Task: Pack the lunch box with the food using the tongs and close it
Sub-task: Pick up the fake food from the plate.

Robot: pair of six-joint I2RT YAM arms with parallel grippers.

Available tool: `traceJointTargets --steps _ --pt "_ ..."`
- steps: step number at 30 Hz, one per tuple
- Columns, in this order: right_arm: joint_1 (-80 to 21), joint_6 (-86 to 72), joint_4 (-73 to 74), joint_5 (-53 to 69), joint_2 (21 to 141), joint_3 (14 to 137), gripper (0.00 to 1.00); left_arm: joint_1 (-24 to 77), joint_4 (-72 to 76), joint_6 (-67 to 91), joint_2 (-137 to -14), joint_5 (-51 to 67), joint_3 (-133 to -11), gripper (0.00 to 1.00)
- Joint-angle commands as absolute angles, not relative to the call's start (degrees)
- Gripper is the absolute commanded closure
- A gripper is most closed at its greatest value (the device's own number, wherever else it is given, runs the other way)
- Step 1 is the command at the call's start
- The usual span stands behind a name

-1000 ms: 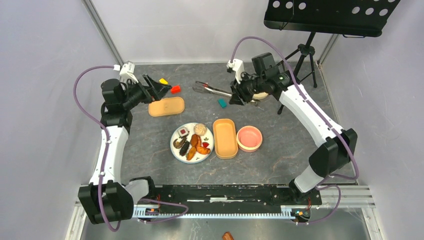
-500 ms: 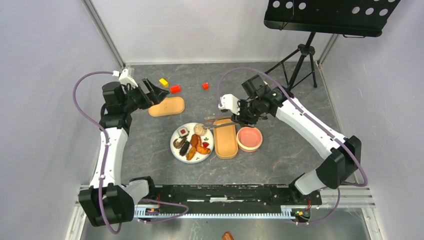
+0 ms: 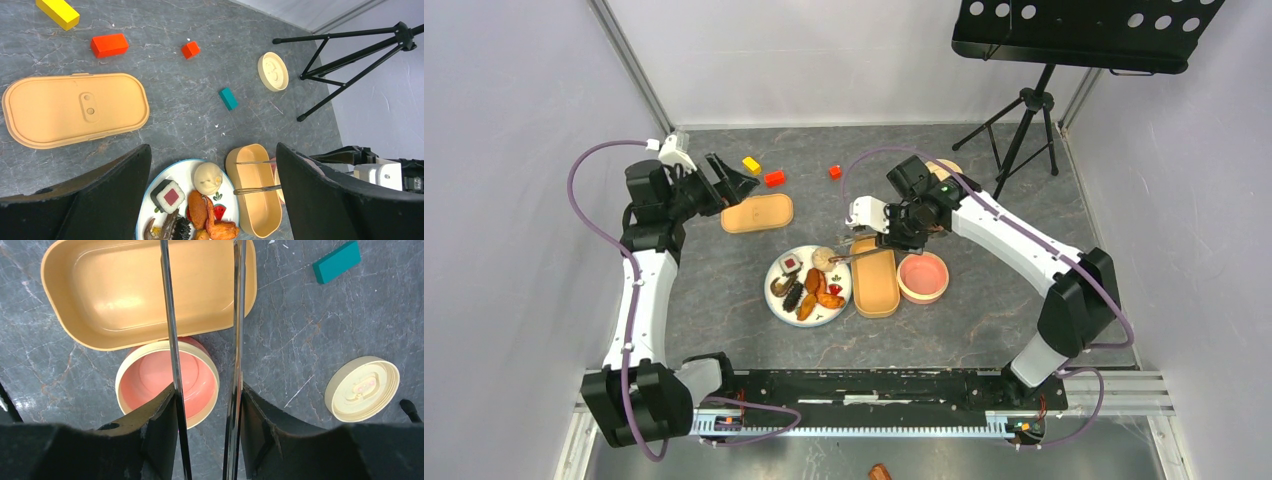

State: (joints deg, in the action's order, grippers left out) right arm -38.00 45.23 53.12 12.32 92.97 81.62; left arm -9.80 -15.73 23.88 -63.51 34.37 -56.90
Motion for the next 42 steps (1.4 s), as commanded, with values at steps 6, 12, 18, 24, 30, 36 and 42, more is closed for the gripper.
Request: traceJointTargets --steps 6,12,18,24,30,36,42 --pt "-38.7 46.9 50.9 12.2 96.4 84.9 0.49 -10.2 -12.8 24.5 -64.9 35.9 -59.8 0.0" --pt "-39.2 47.5 50.4 13.1 97.7 85.9 0.48 -10.4 -12.7 24.5 -65.3 36.0 -59.5 0.0" --pt "-40.1 47.5 50.0 13.7 99.0 87.2 0.48 -10.6 -12.4 24.7 -65.3 36.1 -59.0 0.0" --pt "-40.2 47.8 50.0 13.6 100.9 88.6 0.48 -10.7 -12.2 24.9 -65.6 36.4 -59.2 0.0" --pt "-40.6 48.1 50.2 13.8 101.5 88.8 0.51 -10.8 -12.0 25.0 -65.7 36.6 -58.8 0.0" --pt "-40.7 48.1 50.5 13.0 101.3 88.6 0.51 -10.9 -11.8 25.1 -65.9 37.0 -58.5 0.0" --pt "-41.0 48.0 50.3 12.4 101.4 88.8 0.62 -10.9 -11.1 25.5 -66.3 37.6 -58.7 0.0"
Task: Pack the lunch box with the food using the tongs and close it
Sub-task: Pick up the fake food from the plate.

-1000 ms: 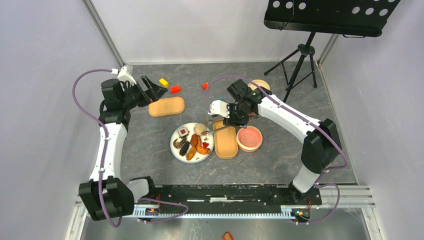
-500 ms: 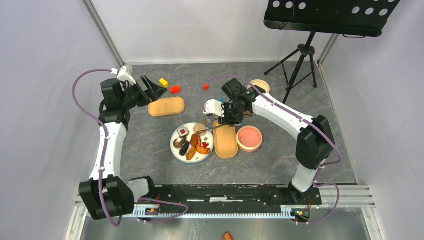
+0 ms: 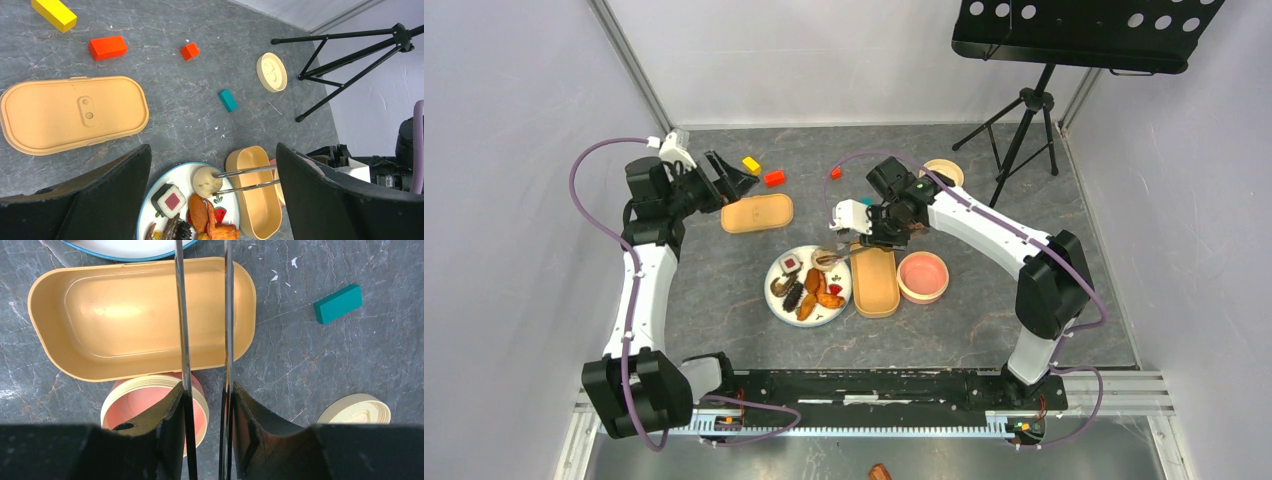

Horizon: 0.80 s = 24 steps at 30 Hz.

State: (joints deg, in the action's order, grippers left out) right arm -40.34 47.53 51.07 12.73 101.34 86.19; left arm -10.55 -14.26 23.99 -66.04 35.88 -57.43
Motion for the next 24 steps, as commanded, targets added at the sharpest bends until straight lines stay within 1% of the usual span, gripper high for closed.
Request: traceJointTargets --steps 1,2,12,18,24 --pt "-41.1 48.0 50.3 12.3 101.2 88.9 0.63 -10.9 -11.2 25.5 -66.3 37.5 -58.7 0.0" --pt "-41.1 48.0 50.3 12.0 101.1 88.9 0.64 -10.9 -11.2 25.5 -66.4 37.5 -58.8 0.0" --pt "-41.2 47.6 52.6 11.0 96.7 91.4 0.93 -10.9 -9.5 26.4 -67.1 39.6 -58.7 0.0" --pt "-40.5 48.8 54.9 8.5 89.4 89.4 0.98 -10.9 -6.1 27.9 -66.8 43.3 -57.9 0.0" --pt "-38.3 50.8 55.5 4.1 78.9 80.4 1.0 -10.7 -5.2 27.1 -66.6 45.3 -57.3 0.0"
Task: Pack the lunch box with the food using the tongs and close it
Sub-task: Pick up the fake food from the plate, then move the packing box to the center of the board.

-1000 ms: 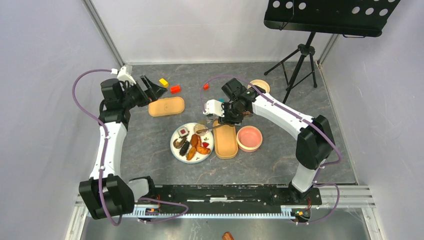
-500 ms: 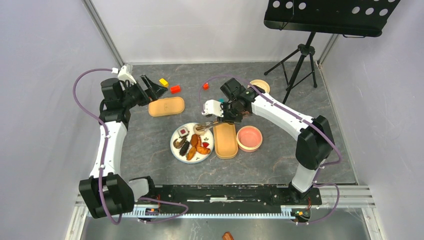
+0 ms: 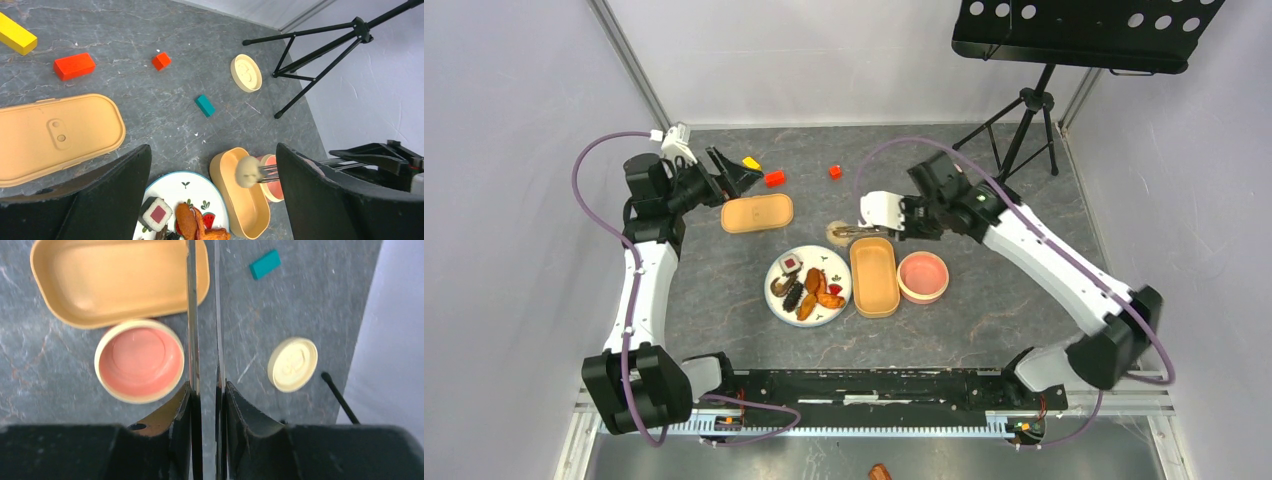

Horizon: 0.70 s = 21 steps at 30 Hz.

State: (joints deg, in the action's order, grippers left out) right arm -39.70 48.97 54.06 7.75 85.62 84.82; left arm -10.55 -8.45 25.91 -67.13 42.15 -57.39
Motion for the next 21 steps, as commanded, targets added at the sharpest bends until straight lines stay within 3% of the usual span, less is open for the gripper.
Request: traceJointTargets --steps 1,10,21 --pt "-38.0 50.9 56.0 3.4 77.5 79.1 1.0 -10.6 -5.1 27.0 -66.6 45.6 -57.1 0.0" --pt "-36.9 49.4 60.7 -2.6 65.9 69.9 1.0 -9.1 -3.3 27.5 -66.0 47.1 -55.3 0.0" --pt "-34.4 46.2 64.0 -8.7 63.0 65.5 1.0 -6.1 1.7 30.9 -67.1 46.9 -54.7 0.0"
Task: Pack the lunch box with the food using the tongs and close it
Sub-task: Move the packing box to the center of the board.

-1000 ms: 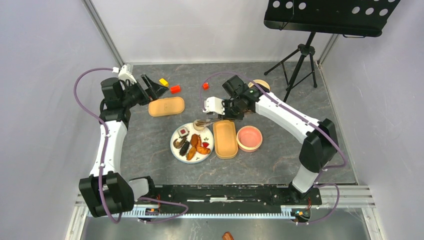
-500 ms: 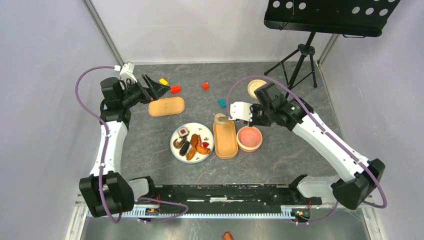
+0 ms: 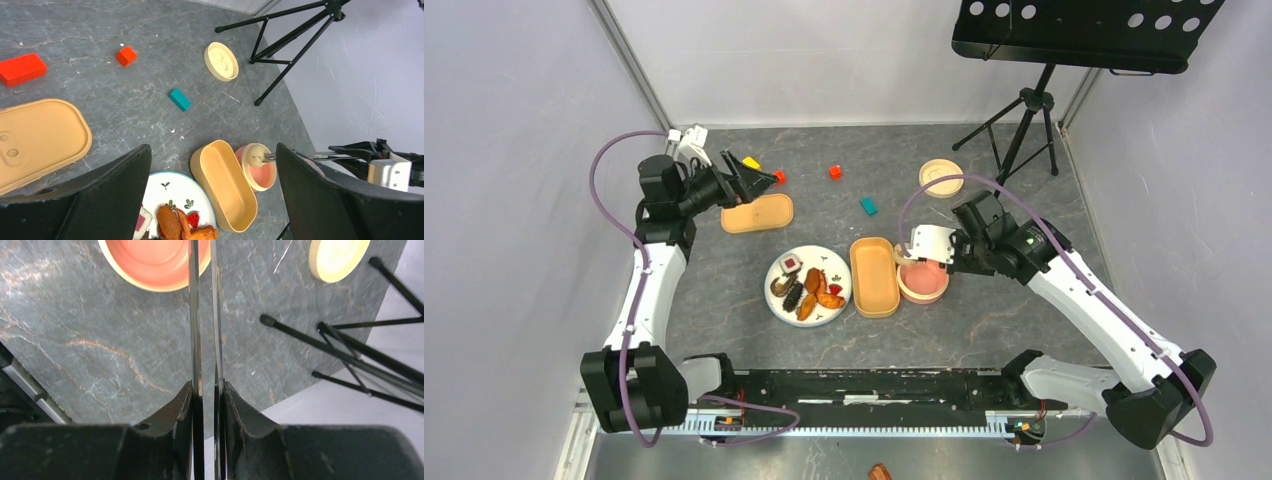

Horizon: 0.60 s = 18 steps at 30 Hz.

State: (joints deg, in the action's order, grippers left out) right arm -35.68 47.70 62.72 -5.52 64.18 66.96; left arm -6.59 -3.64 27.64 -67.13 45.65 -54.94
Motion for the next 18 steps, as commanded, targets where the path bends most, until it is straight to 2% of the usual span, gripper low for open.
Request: traceJointTargets --steps 1,18 --pt "-33.9 46.4 64.3 -8.7 63.1 65.1 1.0 -6.1 2.0 31.2 -67.2 46.9 -54.6 0.0" --pt "-29.1 51.0 60.0 -9.0 68.7 61.4 1.0 -6.0 2.1 30.8 -69.4 45.6 -56.4 0.0"
